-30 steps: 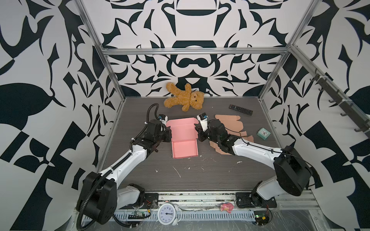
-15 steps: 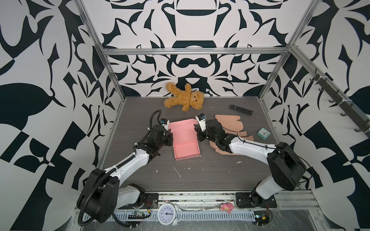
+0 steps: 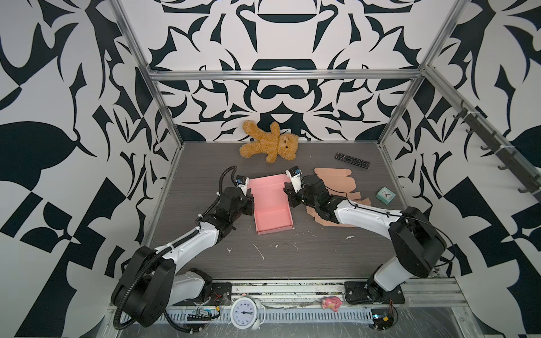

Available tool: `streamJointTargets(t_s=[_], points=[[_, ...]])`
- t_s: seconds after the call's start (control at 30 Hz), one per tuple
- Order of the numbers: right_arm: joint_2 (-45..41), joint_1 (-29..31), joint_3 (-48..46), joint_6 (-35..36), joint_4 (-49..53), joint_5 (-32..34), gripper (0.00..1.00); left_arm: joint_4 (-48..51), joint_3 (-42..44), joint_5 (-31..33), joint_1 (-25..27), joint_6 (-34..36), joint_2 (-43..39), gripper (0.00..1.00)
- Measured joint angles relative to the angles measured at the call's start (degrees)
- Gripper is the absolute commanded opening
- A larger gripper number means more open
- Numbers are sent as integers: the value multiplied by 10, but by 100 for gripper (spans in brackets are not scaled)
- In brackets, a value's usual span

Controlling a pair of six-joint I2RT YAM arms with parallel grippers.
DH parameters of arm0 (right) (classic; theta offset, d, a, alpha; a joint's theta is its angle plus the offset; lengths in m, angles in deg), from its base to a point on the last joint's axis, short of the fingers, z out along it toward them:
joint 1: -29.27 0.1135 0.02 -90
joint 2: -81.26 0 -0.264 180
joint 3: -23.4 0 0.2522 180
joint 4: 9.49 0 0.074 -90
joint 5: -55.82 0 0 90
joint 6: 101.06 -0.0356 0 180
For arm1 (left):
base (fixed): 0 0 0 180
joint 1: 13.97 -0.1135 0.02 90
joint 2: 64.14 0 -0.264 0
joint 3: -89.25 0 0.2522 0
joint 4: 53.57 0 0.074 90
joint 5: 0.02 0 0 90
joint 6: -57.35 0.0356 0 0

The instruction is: Fold the paper box

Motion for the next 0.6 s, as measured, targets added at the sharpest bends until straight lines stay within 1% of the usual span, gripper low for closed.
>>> streamJointTargets(t_s=[0.3, 0.6], points=[[-1, 0, 0, -3, 7, 0, 11, -50, 30, 18, 12, 9, -7, 8], [-9, -2, -12, -5, 8, -13, 12, -81, 45, 52, 41, 10, -10, 8]])
